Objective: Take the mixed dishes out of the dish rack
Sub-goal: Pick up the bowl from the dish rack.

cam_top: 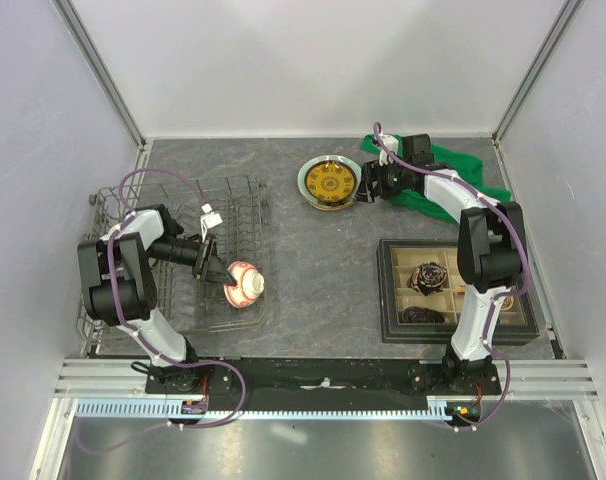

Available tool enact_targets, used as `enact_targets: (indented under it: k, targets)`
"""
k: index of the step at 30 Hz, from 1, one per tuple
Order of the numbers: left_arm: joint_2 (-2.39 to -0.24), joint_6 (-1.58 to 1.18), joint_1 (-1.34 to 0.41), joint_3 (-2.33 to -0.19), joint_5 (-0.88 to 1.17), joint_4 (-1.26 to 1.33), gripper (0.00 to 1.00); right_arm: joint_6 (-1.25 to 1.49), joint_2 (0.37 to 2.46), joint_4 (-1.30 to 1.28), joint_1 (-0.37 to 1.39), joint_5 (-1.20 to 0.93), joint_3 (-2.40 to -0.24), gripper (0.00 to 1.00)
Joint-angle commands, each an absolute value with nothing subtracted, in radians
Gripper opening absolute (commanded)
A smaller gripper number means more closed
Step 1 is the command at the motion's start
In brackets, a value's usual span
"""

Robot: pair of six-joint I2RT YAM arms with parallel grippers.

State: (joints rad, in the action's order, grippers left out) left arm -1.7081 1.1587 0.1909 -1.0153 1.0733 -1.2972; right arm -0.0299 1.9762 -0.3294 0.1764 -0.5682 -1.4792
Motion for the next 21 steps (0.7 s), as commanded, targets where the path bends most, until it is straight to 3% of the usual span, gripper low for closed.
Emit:
enact_targets:
  k: [1,9,21]
  targets:
    - [-1.732,1.264,0.183,-1.06,1.135,-1.322,0.43,-0.051,1.987,-0.305,0.169,-0.578,-1.477,0.79]
    - [-1.729,1.281,0.183,-1.058,1.127,-1.333,0.23,-0.051,1.99,-0.305,0.163,-0.578,-1.477,0.79]
    - [-1.718,1.322,0.183,-1.071,1.131,-1.382,0.02,-0.052,1.996,-0.304,0.158,-0.58,-1.476,0.79]
